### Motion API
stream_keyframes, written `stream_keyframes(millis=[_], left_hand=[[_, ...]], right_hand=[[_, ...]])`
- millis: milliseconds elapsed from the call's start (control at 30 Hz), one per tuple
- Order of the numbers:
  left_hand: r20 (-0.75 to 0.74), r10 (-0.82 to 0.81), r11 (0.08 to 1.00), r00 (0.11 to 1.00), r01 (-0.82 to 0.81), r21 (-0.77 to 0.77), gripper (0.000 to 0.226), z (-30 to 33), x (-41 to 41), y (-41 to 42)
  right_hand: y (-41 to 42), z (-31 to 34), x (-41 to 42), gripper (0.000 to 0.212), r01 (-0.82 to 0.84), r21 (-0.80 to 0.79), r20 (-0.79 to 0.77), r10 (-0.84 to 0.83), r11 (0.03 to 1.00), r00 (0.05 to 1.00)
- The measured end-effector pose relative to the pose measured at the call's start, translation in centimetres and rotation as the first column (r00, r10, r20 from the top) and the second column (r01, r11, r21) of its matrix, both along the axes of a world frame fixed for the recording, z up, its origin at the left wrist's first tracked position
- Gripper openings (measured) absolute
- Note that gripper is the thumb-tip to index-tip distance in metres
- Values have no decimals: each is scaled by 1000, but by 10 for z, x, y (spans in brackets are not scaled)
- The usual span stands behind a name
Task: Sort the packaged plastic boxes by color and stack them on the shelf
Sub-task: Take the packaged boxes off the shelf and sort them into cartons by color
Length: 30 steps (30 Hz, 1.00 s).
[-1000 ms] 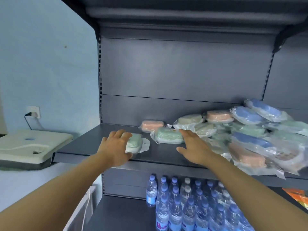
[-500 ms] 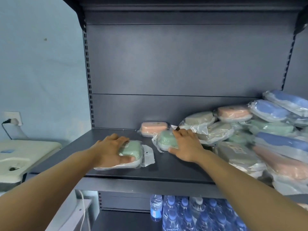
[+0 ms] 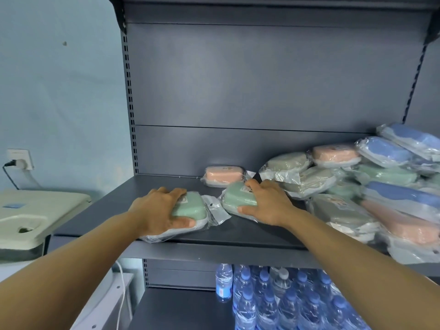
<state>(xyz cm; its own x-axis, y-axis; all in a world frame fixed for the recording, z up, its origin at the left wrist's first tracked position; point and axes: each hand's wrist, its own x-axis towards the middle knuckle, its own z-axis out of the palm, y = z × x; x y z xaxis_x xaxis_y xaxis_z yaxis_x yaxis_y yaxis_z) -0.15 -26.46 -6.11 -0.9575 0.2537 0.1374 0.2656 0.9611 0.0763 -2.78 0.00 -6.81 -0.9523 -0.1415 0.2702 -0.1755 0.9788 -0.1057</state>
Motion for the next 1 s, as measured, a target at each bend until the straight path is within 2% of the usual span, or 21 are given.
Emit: stream_keyframes(millis=[133,233,533,667,767,1000], left_hand=[[-59,14,999,998,-11,36,85,9,23,3],[-110,-34,998,993,40,51,85,21,48,11],[-117,-267,959,956,276,65,89,30,132,81],[-61,-368,923,928,372,98,83,11,168,145],[11,-427,900,904,423,104,91,-15,192,204],[169,-497,867,851,482,124,76,-109,256,356]], right_hand=[[3,14,35,69,52,2,-167,-51,999,985],[10,31,71,70,60,-6,-243,-60,998,968],[78,43,207,75,176,-73,-303,-190,982,934],[143,23,276,74,274,-74,-258,-284,959,924],[198,-5,317,76,322,-71,-201,-330,944,922],[345,-103,390,74,410,-77,-10,-412,909,911]])
